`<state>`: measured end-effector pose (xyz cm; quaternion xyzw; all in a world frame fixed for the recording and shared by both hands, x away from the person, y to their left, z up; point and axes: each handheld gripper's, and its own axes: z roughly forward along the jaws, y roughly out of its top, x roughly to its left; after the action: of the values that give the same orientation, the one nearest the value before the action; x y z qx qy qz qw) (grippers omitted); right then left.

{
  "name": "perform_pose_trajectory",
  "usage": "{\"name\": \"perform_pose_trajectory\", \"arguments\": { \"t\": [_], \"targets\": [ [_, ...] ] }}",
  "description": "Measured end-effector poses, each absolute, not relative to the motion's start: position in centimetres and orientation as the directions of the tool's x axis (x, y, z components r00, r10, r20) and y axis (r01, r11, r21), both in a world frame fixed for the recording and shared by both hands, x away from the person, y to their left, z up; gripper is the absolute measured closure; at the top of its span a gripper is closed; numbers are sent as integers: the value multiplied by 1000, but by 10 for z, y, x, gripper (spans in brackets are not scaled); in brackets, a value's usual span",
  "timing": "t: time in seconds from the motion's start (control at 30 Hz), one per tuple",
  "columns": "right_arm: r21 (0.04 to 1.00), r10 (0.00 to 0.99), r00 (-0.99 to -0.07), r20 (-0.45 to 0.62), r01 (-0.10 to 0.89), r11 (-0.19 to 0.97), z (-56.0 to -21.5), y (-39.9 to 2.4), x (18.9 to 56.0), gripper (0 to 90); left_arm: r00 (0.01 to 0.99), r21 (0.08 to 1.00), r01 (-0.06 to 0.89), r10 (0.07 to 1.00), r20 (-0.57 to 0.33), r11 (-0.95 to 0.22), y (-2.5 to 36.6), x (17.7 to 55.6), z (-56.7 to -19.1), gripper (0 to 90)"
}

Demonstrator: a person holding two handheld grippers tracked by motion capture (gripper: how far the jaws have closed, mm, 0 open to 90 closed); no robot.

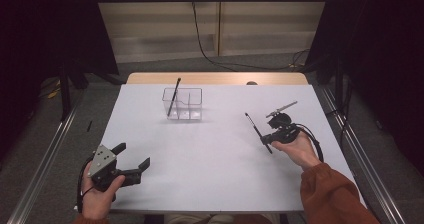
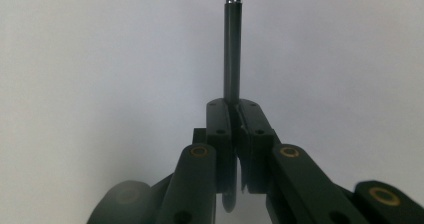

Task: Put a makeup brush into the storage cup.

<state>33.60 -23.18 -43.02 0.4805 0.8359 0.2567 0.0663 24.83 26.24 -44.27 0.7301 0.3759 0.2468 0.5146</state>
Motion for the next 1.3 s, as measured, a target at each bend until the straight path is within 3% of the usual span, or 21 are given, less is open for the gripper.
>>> {"name": "perform_pose_trajectory", "arguments": {
  "t": [0.7, 1.3],
  "targets": [
    [757, 784, -607, 129, 571, 318, -435, -231, 316, 847, 586, 938, 299, 809, -35, -175, 264, 249, -442, 36],
    [878, 770, -620, 152, 443, 183, -427, -238, 305, 847, 585, 941, 296, 810, -42, -165, 262, 247, -442, 36]
  ]
}}
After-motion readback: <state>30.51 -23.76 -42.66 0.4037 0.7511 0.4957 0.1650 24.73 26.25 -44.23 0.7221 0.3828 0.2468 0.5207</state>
